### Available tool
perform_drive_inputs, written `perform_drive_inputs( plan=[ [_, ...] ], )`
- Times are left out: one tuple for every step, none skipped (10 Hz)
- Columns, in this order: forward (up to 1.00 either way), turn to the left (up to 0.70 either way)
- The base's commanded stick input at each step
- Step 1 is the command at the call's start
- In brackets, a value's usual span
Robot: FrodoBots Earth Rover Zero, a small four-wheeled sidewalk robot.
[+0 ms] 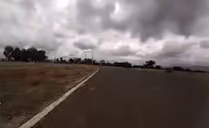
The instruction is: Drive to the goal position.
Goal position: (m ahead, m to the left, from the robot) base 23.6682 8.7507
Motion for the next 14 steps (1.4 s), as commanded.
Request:
perform_drive_inputs(
  plan=[
    [0.5,0.0],
    [0.5,0.0],
    [0.5,0.0],
    [0.5,0.0],
    [0.5,0.0],
    [0.5,0.0],
    [0.5,0.0],
    [0.5,0.0],
    [0.5,0.0],
    [0.5,0.0],
    [0.5,0.0],
    [0.5,0.0],
    [0.5,0.0],
    [0.5,0.0]
  ],
)
